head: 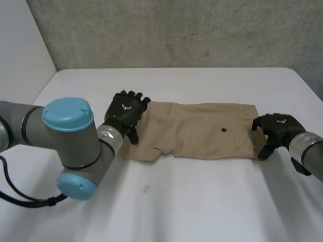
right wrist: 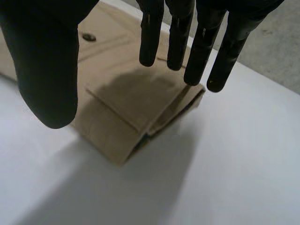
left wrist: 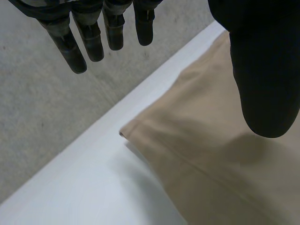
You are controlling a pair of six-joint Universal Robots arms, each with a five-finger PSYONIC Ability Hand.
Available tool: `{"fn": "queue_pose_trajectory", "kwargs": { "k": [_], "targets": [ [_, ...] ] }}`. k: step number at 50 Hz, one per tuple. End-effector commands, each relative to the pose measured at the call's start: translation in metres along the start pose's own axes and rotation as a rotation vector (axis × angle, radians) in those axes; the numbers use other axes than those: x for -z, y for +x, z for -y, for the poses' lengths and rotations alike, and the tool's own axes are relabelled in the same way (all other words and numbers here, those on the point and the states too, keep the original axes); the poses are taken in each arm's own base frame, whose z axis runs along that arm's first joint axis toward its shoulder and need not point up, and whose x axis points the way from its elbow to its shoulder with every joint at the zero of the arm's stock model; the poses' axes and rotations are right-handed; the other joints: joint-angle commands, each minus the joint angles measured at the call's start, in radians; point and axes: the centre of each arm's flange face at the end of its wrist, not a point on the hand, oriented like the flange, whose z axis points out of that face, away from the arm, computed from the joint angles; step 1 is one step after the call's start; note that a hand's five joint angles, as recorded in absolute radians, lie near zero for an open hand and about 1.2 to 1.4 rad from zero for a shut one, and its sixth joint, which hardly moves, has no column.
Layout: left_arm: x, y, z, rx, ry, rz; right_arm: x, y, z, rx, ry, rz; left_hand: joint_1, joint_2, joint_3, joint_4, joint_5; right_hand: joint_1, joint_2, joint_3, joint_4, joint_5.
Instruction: Fold the shorts.
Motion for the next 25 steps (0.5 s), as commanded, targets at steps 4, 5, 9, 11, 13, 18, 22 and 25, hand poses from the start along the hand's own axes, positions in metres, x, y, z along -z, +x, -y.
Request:
{"fn": "queue_pose_trajectory", "kwargs": {
  "k": [4, 5, 9, 11, 13, 18, 22, 25],
  "targets": [
    [0.007, 0.004, -0.005, 0.012, -0.026, 0.011, -0.029, 0.004, -0.027, 0.033, 0.068, -0.043, 0.026, 0.019, 0.007, 0.015, 0.000, 0.376, 0.306, 0.305, 0.304, 0.322],
    [0.007, 0.006, -0.006, 0.012, -0.028, 0.008, -0.030, 0.004, -0.029, 0.034, 0.062, -0.043, 0.026, 0.019, 0.007, 0.015, 0.000, 0.452, 0.382, 0.381, 0.380, 0.399],
    [0.009, 0.007, -0.006, 0.013, -0.032, 0.006, -0.034, 0.007, -0.031, 0.059, 0.061, -0.054, 0.026, 0.019, 0.007, 0.015, 0.000, 0.975, 0.905, 0.903, 0.902, 0.921],
    [0.011, 0.007, -0.006, 0.013, -0.032, 0.006, -0.033, 0.011, -0.028, 0.065, 0.066, -0.069, 0.026, 0.019, 0.007, 0.015, 0.000, 0.975, 0.905, 0.903, 0.902, 0.921],
    [0.013, 0.006, -0.003, 0.013, -0.024, 0.007, -0.031, 0.022, -0.024, 0.062, 0.069, -0.096, 0.026, 0.019, 0.007, 0.015, 0.000, 0.975, 0.905, 0.903, 0.902, 0.921],
    [0.019, 0.002, 0.005, 0.015, -0.010, 0.014, -0.018, 0.048, -0.004, 0.069, 0.110, -0.173, 0.023, 0.016, 0.004, 0.012, -0.003, 0.975, 0.905, 0.903, 0.902, 0.921],
    [0.026, -0.004, 0.011, 0.017, 0.001, 0.026, -0.014, 0.068, -0.002, 0.097, 0.082, -0.217, 0.020, 0.013, 0.001, 0.009, -0.006, 0.975, 0.905, 0.903, 0.902, 0.921],
    [0.031, -0.007, 0.014, 0.018, 0.005, 0.034, -0.011, 0.080, 0.001, 0.182, 0.042, -0.237, 0.017, 0.010, -0.002, 0.006, -0.009, 0.975, 0.905, 0.903, 0.902, 0.921]
  ]
}}
